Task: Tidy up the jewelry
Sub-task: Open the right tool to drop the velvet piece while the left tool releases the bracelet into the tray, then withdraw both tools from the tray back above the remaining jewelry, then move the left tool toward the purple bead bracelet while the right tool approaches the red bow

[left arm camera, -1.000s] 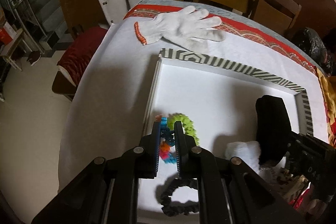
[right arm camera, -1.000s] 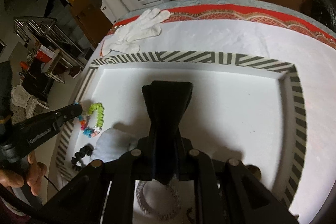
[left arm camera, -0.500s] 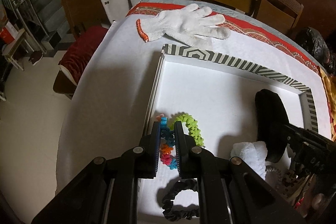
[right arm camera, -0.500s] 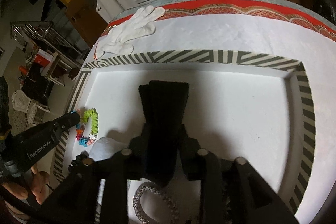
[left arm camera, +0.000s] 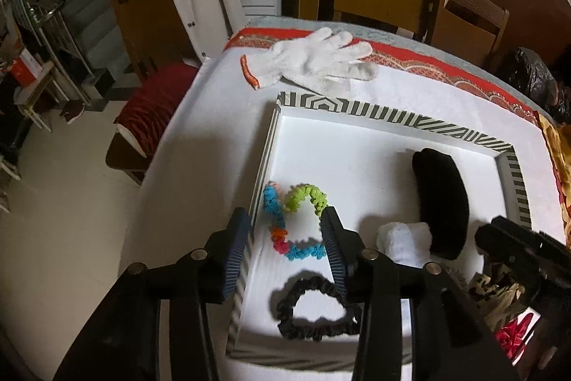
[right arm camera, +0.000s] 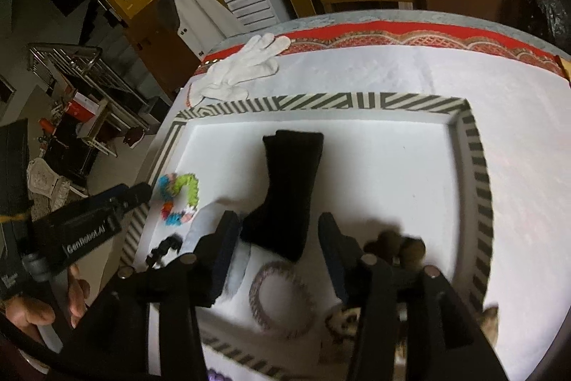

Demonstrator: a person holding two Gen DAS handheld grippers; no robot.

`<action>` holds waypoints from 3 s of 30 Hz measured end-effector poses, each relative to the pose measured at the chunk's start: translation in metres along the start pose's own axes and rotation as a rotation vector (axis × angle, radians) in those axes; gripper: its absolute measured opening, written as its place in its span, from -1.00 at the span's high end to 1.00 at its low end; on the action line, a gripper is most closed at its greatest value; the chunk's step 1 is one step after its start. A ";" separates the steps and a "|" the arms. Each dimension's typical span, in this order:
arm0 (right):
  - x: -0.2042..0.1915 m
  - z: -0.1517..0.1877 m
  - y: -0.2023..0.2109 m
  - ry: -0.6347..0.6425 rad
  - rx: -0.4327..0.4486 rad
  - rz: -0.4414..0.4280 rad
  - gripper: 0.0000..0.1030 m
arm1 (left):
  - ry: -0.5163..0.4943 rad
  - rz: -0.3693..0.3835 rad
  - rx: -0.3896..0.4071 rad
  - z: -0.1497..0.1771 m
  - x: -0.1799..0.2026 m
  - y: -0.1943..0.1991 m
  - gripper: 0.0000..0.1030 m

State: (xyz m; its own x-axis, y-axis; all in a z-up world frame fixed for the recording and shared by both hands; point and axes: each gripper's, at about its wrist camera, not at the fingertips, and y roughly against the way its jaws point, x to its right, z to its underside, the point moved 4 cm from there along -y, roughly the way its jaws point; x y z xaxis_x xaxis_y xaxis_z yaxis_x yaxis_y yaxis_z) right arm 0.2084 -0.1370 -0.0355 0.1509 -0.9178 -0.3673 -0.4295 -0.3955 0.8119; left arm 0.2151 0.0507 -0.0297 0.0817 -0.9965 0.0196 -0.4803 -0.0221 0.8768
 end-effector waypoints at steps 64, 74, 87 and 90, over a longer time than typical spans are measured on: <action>-0.018 0.168 0.173 0.096 0.057 0.032 -0.22 | -0.064 -0.047 0.182 0.147 0.047 0.174 0.12; -0.011 0.190 0.186 0.103 0.045 0.042 -0.26 | -0.024 -0.002 0.121 0.171 0.036 0.174 0.12; 0.022 0.227 0.184 0.058 -0.003 0.069 -0.28 | 0.059 0.046 0.005 0.202 0.012 0.153 0.12; 0.030 0.232 0.182 0.042 -0.012 0.072 -0.28 | 0.067 0.049 -0.014 0.206 0.013 0.147 0.12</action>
State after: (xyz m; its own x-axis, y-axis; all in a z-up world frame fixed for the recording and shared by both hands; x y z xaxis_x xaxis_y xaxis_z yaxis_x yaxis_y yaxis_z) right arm -0.0717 -0.2283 -0.0035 0.1568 -0.9446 -0.2885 -0.4301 -0.3283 0.8410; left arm -0.0345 0.0181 0.0003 0.1166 -0.9887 0.0939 -0.4731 0.0278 0.8806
